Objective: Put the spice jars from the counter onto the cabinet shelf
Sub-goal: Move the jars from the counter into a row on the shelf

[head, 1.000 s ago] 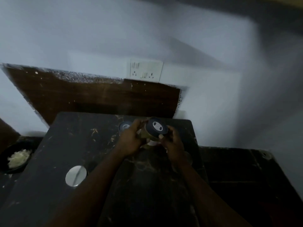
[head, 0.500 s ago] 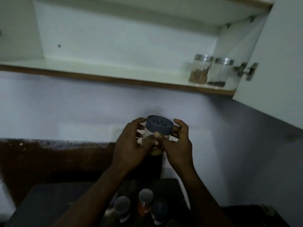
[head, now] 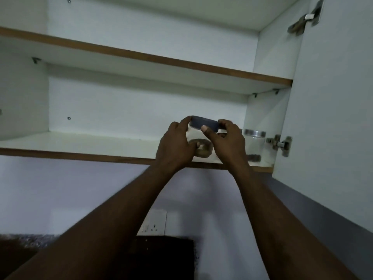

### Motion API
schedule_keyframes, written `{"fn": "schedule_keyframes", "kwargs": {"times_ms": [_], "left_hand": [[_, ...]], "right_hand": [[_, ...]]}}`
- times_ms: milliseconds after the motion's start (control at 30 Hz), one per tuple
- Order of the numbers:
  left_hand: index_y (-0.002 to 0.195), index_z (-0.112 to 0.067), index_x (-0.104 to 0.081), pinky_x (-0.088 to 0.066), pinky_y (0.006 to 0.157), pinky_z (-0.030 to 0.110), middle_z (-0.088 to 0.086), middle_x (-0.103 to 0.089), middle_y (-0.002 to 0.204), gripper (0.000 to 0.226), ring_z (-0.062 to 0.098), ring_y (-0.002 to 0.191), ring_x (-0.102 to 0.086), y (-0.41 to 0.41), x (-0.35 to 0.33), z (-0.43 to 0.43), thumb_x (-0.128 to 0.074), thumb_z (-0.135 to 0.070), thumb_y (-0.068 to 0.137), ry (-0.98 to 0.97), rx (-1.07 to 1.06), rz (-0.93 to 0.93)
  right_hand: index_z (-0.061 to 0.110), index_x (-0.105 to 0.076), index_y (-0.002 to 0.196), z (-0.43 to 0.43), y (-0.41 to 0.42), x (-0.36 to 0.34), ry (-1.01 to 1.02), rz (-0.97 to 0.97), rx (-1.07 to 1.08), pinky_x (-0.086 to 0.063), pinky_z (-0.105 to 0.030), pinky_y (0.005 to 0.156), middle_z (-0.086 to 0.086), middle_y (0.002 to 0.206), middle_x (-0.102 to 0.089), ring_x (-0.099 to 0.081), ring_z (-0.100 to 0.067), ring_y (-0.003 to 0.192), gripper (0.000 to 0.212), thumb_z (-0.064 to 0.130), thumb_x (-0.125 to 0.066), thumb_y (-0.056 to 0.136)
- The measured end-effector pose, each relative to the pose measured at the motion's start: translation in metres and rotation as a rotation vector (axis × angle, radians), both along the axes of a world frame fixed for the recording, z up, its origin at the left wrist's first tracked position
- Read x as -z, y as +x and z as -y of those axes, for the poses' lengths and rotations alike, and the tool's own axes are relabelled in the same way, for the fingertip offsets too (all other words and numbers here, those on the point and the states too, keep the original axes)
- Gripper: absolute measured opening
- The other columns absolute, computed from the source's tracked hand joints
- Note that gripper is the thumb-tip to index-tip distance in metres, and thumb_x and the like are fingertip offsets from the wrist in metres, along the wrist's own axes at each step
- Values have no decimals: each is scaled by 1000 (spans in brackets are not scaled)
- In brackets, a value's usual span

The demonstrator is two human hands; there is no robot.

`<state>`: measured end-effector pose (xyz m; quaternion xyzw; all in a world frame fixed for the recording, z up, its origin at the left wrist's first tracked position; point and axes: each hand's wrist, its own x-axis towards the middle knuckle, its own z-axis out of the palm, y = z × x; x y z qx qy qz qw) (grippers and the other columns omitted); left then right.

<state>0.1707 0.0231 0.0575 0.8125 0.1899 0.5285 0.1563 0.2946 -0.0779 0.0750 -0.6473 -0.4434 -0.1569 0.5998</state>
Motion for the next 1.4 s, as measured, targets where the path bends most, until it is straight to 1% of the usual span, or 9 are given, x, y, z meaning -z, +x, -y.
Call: {"fn": "schedule_keyframes", "kwargs": {"times_ms": [167, 333, 467, 600, 700, 933, 1100, 1233, 1400], "left_hand": [[157, -22, -28, -50, 95, 35, 13, -57, 133, 84, 28, 116, -58, 31, -2, -21, -70, -18, 85, -42, 0, -289], [161, -20, -18, -50, 99, 44, 12, -54, 141, 88, 30, 121, -56, 48, 8, -22, -65, -15, 87, -41, 11, -357], [161, -17, -16, -45, 106, 44, 6, -43, 155, 86, 27, 134, -49, 56, 9, -24, -63, -18, 90, -27, 14, -421], [150, -16, -41, -46, 101, 37, 10, -58, 140, 66, 30, 126, -55, 52, 14, -22, -64, -19, 88, 30, 27, -348], [146, -14, -50, -41, 103, 36, 11, -58, 140, 63, 30, 127, -52, 41, 25, -17, -69, -17, 86, 84, 9, -178], [121, -28, -65, -43, 87, 16, -14, -66, 112, 35, 6, 105, -57, -42, 98, -10, -66, -16, 88, 75, -80, 76], [105, -28, -73, -54, 85, 35, -14, -71, 101, 23, 9, 95, -64, -145, 193, -17, -66, -13, 88, -137, -156, -67], [98, -30, -72, -56, 78, 29, -17, -73, 94, 20, 1, 84, -67, -234, 275, -8, -65, -19, 82, -351, -270, -144], [96, -36, -71, -53, 72, 20, -19, -72, 89, 17, -5, 77, -66, -328, 360, 15, -67, -30, 81, -577, -381, -260]], "right_hand": [[14, -53, 140, -29, 40, 1, -205, 107, 112, -51, -43, 99, -9, 135, -61, -62, -26, 115, 67, 51, -73, 88], [18, -42, 146, -39, 58, 15, -250, 161, 166, -52, -42, 99, -7, 133, -65, -65, -28, 115, 70, 38, -75, 88], [15, -30, 159, -44, 62, 21, -346, 238, 296, -38, -46, 112, -14, 154, -43, -49, -34, 136, 76, 32, -65, 93], [17, -21, 162, -41, 50, 27, -348, 228, 322, -34, -48, 112, -14, 151, -43, -49, -36, 133, 81, 30, -63, 94], [17, -37, 154, -34, 29, 37, -164, 278, 334, -34, -34, 100, -9, 135, -57, -57, -28, 119, 69, 26, -65, 92], [34, -58, 100, -27, -52, 111, -13, 359, -6, -40, -16, 61, 15, 82, -59, -56, 0, 67, 13, 32, -64, 89], [37, -58, 100, -45, -124, 211, -332, 281, -265, -52, -26, 66, 17, 92, -62, -59, -1, 74, 16, 32, -68, 88], [26, -57, 92, -57, -201, 290, -553, 265, -449, -52, -40, 73, 6, 94, -65, -63, -17, 85, 12, 37, -60, 89], [26, -55, 89, -55, -287, 370, -778, 265, -636, -43, -32, 67, 8, 92, -62, -62, -19, 85, 11, 37, -58, 86]]}}
